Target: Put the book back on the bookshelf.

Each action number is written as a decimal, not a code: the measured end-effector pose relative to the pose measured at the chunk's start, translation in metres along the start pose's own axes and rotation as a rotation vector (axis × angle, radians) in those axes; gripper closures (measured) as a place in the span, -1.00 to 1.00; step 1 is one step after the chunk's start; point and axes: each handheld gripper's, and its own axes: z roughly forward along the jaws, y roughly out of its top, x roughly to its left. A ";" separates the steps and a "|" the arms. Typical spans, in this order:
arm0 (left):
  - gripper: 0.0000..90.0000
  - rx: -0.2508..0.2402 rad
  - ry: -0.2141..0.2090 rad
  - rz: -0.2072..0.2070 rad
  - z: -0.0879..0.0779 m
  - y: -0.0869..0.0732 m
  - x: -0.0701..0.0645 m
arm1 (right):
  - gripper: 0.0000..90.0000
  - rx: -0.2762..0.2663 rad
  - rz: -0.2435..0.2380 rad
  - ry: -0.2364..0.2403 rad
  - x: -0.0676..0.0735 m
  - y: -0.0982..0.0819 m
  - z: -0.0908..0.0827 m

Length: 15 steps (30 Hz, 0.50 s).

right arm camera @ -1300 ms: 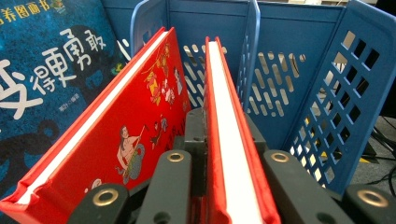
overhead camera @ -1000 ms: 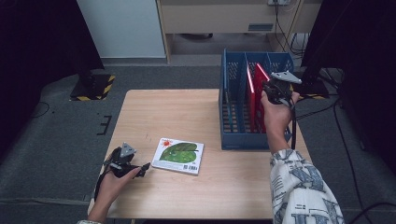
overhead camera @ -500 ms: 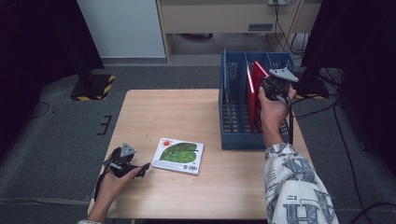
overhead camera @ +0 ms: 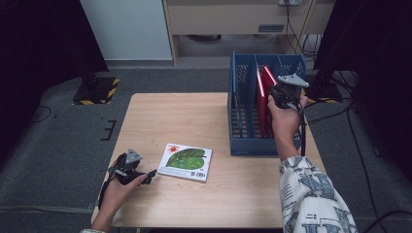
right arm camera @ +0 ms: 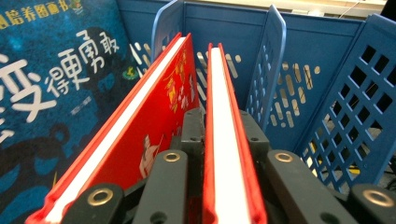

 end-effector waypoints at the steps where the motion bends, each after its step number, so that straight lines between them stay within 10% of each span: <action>1: -0.90 0.000 0.000 0.000 0.000 0.000 0.000 | 0.69 0.004 -0.001 0.003 0.000 0.000 -0.001; 15: -0.89 -0.001 0.000 0.001 0.000 0.001 -0.001 | 0.65 0.062 -0.012 0.018 -0.001 0.001 -0.009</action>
